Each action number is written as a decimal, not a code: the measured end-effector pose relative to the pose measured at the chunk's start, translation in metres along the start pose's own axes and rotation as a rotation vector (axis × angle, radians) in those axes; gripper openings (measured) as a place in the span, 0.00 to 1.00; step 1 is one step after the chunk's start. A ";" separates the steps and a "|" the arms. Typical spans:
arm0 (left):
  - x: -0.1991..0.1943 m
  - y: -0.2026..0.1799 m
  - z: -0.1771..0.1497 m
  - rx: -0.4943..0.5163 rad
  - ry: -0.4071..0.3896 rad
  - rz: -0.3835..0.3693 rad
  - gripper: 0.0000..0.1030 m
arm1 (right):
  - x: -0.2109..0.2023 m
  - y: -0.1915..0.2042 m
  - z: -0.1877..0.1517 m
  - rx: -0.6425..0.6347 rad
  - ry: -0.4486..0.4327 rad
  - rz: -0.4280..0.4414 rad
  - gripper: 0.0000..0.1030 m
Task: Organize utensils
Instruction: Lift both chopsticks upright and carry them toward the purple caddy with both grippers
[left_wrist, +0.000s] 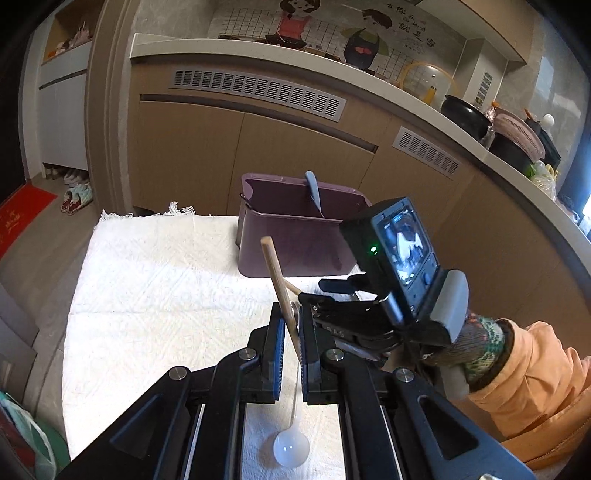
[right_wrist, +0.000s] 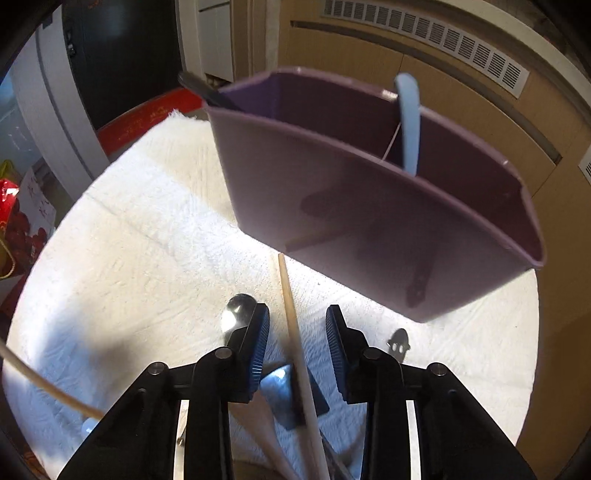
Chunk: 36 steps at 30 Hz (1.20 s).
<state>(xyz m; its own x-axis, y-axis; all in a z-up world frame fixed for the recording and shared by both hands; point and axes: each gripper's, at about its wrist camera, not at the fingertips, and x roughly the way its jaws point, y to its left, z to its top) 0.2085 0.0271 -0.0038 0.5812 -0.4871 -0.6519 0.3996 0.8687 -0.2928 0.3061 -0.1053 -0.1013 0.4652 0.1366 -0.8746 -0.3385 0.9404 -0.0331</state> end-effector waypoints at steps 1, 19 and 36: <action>0.002 0.002 0.001 -0.003 0.001 -0.003 0.04 | 0.005 0.000 0.000 -0.004 0.007 -0.003 0.31; -0.013 -0.018 0.008 0.035 -0.048 0.015 0.03 | -0.091 -0.022 -0.044 0.061 -0.142 0.071 0.06; -0.068 -0.070 0.034 0.123 -0.198 0.058 0.03 | -0.244 -0.021 -0.047 0.080 -0.499 0.042 0.06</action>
<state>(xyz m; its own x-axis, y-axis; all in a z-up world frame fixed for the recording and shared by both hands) 0.1651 -0.0035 0.0846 0.7283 -0.4557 -0.5119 0.4382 0.8839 -0.1633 0.1609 -0.1730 0.0902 0.7934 0.2882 -0.5362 -0.3102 0.9493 0.0512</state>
